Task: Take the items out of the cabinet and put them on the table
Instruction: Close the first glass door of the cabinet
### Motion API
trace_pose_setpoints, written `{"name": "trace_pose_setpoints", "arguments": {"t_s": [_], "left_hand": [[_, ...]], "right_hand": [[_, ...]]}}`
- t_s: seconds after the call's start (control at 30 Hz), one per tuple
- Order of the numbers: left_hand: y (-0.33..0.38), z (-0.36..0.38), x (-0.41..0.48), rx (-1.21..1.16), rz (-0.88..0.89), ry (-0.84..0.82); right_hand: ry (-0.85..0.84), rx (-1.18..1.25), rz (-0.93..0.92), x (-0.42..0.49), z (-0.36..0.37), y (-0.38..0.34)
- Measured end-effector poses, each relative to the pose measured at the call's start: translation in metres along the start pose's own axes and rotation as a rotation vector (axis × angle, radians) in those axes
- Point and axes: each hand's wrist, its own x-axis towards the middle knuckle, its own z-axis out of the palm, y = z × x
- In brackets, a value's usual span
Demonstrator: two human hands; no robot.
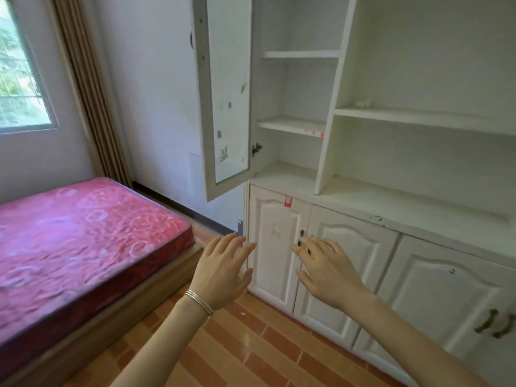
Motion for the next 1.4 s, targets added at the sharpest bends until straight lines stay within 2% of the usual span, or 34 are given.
{"name": "trace_pose_setpoints", "arguments": {"t_s": [0.23, 0.57, 1.0, 1.4], "left_hand": [[-0.089, -0.005, 0.008, 0.032, -0.037, 0.024], [-0.171, 0.028, 0.042, 0.024, -0.078, 0.073], [-0.302, 0.046, 0.187, 0.151, -0.139, 0.103], [-0.373, 0.053, 0.281, 0.183, -0.060, 0.183]], "right_hand": [[0.032, -0.004, -0.067, 0.070, 0.015, -0.043], [0.014, -0.034, -0.154, 0.174, 0.070, -0.055], [0.183, 0.001, -0.202, 0.376, 0.150, -0.017], [0.318, -0.040, -0.250, 0.487, 0.153, -0.016]]}}
